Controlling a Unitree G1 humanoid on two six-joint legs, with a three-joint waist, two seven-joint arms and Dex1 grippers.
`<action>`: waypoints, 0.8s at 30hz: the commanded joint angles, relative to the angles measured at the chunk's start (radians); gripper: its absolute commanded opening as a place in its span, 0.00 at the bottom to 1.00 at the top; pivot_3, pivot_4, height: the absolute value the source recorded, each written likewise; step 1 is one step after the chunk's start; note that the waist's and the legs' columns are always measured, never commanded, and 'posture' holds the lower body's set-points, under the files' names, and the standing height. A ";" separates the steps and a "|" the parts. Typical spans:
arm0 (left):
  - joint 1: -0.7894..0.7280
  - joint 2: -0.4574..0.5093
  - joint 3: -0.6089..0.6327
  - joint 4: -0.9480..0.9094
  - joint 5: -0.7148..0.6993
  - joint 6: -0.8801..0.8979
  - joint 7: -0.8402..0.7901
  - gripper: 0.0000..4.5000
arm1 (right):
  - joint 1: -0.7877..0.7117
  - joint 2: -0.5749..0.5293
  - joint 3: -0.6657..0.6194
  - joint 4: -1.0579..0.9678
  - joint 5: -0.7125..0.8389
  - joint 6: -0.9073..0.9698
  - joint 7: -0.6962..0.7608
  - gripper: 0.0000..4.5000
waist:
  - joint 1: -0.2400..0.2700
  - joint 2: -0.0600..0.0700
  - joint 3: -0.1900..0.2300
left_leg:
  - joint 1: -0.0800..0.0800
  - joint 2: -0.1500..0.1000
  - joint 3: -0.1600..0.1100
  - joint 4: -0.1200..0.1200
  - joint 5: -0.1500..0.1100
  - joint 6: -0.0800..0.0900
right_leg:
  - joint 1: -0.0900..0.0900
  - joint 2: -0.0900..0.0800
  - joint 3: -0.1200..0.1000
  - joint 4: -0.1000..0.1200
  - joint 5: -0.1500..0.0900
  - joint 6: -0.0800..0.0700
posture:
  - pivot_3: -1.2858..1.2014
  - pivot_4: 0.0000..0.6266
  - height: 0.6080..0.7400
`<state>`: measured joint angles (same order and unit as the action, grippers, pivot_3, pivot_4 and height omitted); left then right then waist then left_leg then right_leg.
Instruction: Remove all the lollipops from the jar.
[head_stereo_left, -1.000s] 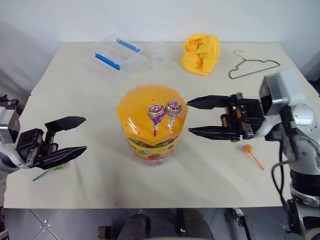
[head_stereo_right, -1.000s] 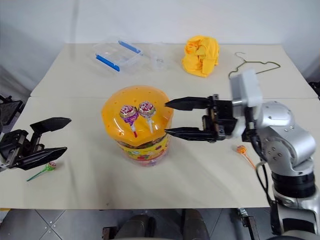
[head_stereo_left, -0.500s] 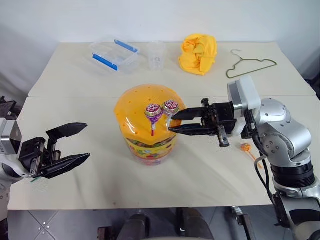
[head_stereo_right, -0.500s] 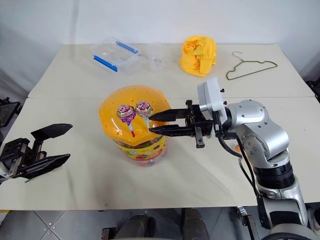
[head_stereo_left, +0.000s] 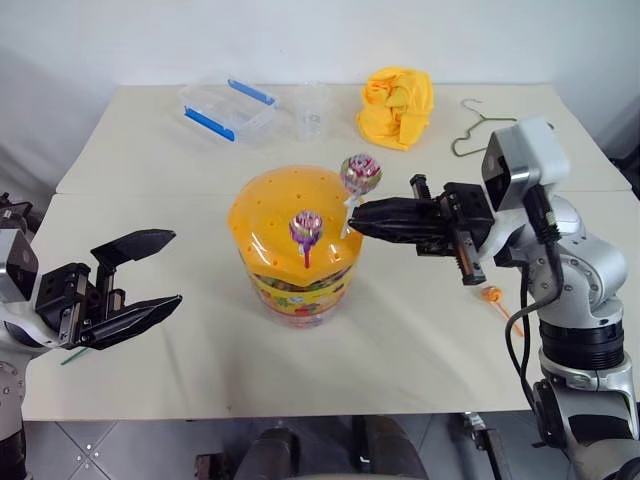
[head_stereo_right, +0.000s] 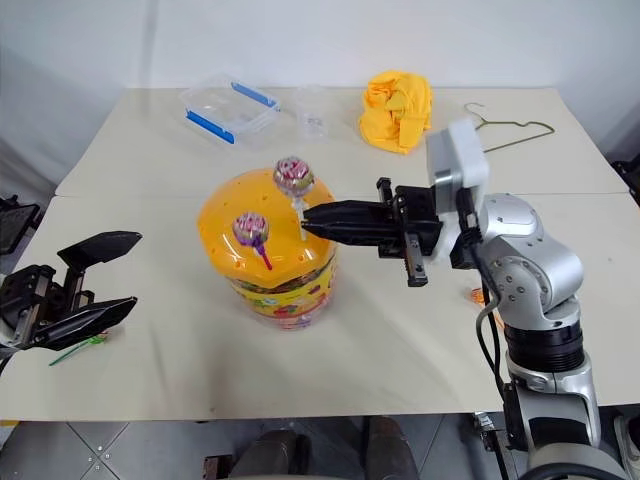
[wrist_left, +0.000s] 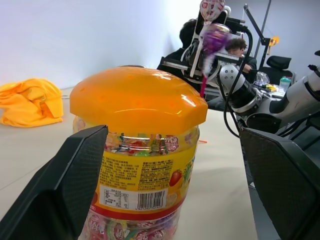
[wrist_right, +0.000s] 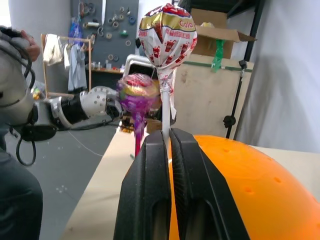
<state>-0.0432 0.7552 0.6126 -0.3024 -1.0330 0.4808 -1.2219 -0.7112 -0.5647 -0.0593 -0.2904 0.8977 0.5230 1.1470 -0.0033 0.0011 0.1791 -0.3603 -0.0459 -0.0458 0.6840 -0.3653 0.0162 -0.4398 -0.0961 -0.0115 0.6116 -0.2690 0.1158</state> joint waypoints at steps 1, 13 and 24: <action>-0.019 0.025 -0.002 -0.020 -0.031 0.010 -0.012 1.00 | -0.015 -0.054 -0.101 -0.011 0.049 0.028 -0.037 0.00 | 0.002 0.000 0.000 | 0.000 0.000 0.000 0.000 0.000 0.000 | 0.000 0.000 0.000 0.000 0.000 0.000 | 0.52 0.24 1.00; -0.038 0.087 -0.169 0.023 0.189 -0.148 -0.199 1.00 | 0.311 -0.501 -0.255 0.335 -0.319 -0.056 -0.029 0.00 | 0.004 0.000 0.000 | -0.001 -0.001 0.003 0.000 -0.001 0.002 | 0.001 -0.001 0.000 -0.002 0.000 0.000 | 0.52 0.24 1.00; -0.011 0.059 -0.175 0.017 0.199 -0.203 -0.189 1.00 | 0.474 -0.534 -0.140 0.594 -0.631 -0.235 -0.100 0.17 | 0.001 0.001 0.000 | 0.000 0.000 0.009 0.000 0.000 0.002 | -0.002 0.000 0.002 0.000 0.000 0.000 | 0.52 0.24 1.00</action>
<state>-0.0617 0.8167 0.4081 -0.2625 -0.8190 0.2924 -1.4151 -0.2392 -1.0898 -0.1914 0.2861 0.2841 0.3200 1.0380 -0.0023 0.0017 0.1789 -0.3603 -0.0454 -0.0373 0.6839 -0.3658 0.0178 -0.4421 -0.0956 -0.0099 0.6112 -0.2689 0.1159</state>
